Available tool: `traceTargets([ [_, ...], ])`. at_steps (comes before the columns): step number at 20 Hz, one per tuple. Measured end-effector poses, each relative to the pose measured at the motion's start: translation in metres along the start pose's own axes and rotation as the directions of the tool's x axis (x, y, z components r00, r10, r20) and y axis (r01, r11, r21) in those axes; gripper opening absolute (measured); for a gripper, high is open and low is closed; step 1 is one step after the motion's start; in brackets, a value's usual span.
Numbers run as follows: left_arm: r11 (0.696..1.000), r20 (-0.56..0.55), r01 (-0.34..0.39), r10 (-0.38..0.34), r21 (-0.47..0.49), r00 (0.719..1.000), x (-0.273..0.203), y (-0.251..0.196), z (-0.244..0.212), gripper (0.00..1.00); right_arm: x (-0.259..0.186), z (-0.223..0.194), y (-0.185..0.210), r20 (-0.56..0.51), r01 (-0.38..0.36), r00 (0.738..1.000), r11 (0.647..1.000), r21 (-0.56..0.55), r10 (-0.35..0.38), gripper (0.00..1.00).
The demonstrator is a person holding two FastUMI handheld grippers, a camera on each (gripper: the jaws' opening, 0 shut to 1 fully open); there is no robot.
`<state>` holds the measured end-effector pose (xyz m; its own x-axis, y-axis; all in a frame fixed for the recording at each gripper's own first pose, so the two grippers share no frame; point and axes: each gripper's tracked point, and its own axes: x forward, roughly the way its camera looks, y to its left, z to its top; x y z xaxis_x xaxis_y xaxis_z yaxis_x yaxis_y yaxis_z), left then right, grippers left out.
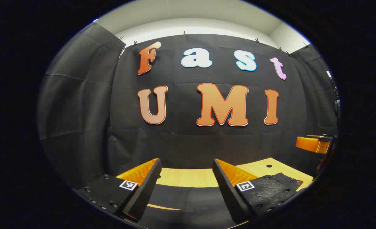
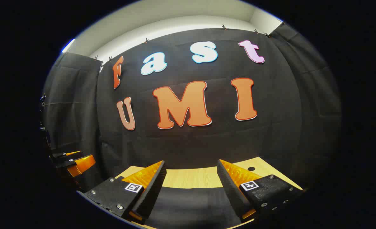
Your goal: Grasp the waist and the cuffs of the jeans and fold them to make the two legs overlap; first hold the waist and fold one-third of the jeans toward the cuffs, then hold the cuffs and fold the remaining one-third in the same direction to finish folding.
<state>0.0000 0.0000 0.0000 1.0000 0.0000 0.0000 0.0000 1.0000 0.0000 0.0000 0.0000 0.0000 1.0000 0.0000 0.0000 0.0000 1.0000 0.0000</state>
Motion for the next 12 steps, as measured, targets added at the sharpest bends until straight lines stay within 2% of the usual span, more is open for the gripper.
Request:
traceTargets([
  [1, 1.000, -0.002, -0.001, 0.001, -0.002, 1.000, 0.000, 0.000, -0.002, 0.97, 0.001, 0.001, -0.003, 0.004, 0.009, 1.000, 1.000, -0.009, -0.009, 0.97],
  [2, 1.000, -0.003, -0.001, 0.001, -0.004, 1.000, 0.001, 0.000, -0.001, 0.97, 0.001, -0.001, -0.007, 0.002, 0.012, 1.000, 1.000, -0.012, -0.012, 1.00],
  [3, 1.000, -0.003, -0.004, 0.004, -0.005, 1.000, 0.001, 0.001, -0.001, 0.97, 0.001, -0.003, -0.010, -0.001, 0.016, 1.000, 1.000, -0.008, -0.016, 0.97],
  [4, 1.000, -0.001, -0.008, 0.008, -0.007, 1.000, 0.002, 0.002, 0.000, 0.94, 0.002, -0.003, -0.011, -0.004, 0.017, 1.000, 1.000, -0.002, -0.017, 1.00],
  [6, 1.000, 0.000, -0.014, 0.014, -0.010, 1.000, 0.001, 0.003, 0.001, 0.97, 0.002, -0.003, -0.015, -0.004, 0.020, 1.000, 1.000, 0.009, -0.020, 1.00],
  [8, 1.000, -0.006, -0.016, 0.016, -0.011, 1.000, 0.003, 0.002, -0.003, 0.94, 0.003, -0.006, -0.019, -0.013, 0.028, 1.000, 1.000, 0.008, -0.028, 0.97],
  [11, 1.000, -0.011, -0.026, 0.026, -0.008, 1.000, 0.000, 0.004, 0.000, 0.97, 0.003, -0.010, -0.017, -0.032, 0.020, 0.999, 1.000, 0.017, -0.019, 1.00],
  [12, 1.000, -0.014, -0.030, 0.030, -0.005, 0.999, 0.000, 0.005, -0.001, 0.97, 0.003, -0.011, -0.018, -0.033, 0.021, 0.999, 1.000, 0.014, -0.020, 0.97],
])
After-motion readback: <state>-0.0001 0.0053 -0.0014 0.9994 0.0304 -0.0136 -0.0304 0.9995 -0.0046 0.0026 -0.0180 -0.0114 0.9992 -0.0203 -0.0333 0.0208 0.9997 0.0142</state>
